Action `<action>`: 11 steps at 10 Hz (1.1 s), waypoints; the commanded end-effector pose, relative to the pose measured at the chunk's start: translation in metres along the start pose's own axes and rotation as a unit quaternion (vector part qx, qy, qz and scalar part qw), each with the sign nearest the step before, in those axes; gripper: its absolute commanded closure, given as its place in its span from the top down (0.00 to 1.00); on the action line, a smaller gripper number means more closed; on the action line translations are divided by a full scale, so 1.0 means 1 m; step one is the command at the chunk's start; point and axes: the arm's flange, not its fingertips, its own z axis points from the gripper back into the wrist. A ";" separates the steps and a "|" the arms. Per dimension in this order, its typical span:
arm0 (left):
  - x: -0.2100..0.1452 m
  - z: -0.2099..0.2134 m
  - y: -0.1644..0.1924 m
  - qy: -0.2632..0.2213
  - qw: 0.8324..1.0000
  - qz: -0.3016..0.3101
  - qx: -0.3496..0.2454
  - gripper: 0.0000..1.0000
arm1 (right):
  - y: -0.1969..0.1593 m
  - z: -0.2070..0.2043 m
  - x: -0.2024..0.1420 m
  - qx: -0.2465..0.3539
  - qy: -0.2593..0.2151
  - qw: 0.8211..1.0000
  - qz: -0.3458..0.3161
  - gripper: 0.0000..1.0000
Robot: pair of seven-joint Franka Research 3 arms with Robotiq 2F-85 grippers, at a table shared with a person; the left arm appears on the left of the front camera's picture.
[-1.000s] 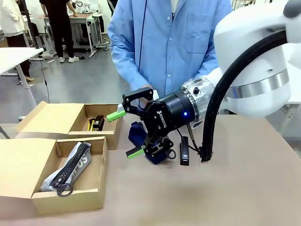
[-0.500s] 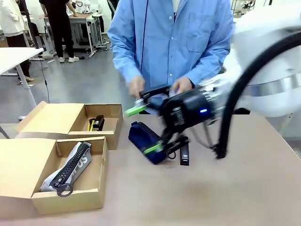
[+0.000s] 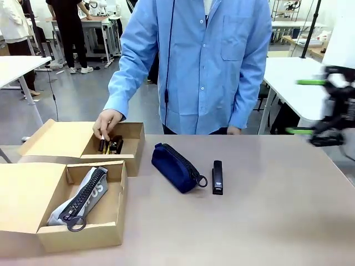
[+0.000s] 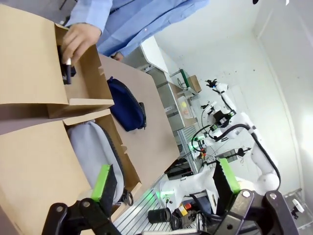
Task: Place items inside the box.
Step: Pick up a Pencil pouch or Stapler and place it inside the Mailer Box closest to the robot.
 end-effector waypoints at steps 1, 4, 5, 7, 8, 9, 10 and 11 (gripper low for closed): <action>0.000 -0.001 -0.002 -0.007 1.000 -0.010 -0.010 1.00 | -0.123 0.037 -0.037 0.083 -0.036 0.996 -0.015 1.00; 0.000 -0.001 -0.002 -0.007 1.000 -0.010 -0.010 1.00 | -0.173 0.061 -0.013 0.116 -0.118 0.985 -0.042 1.00; 0.000 -0.001 -0.002 -0.007 1.000 -0.010 -0.010 1.00 | -0.171 0.044 -0.005 0.131 -0.120 0.983 -0.039 1.00; 0.000 -0.001 -0.002 -0.007 1.000 -0.010 -0.010 1.00 | -0.127 0.126 0.032 0.106 -0.097 0.988 -0.049 1.00; 0.000 -0.001 -0.002 -0.007 1.000 -0.010 -0.010 1.00 | -0.127 0.126 0.032 0.106 -0.097 0.988 -0.049 1.00; 0.000 -0.001 -0.002 -0.007 1.000 -0.010 -0.010 1.00 | -0.127 0.126 0.032 0.106 -0.097 0.988 -0.049 1.00; 0.000 -0.001 -0.002 -0.007 1.000 -0.010 -0.010 1.00 | -0.127 0.126 0.032 0.106 -0.097 0.988 -0.049 1.00; 0.000 -0.001 -0.002 -0.007 1.000 -0.010 -0.010 1.00 | -0.127 0.126 0.032 0.106 -0.097 0.988 -0.049 1.00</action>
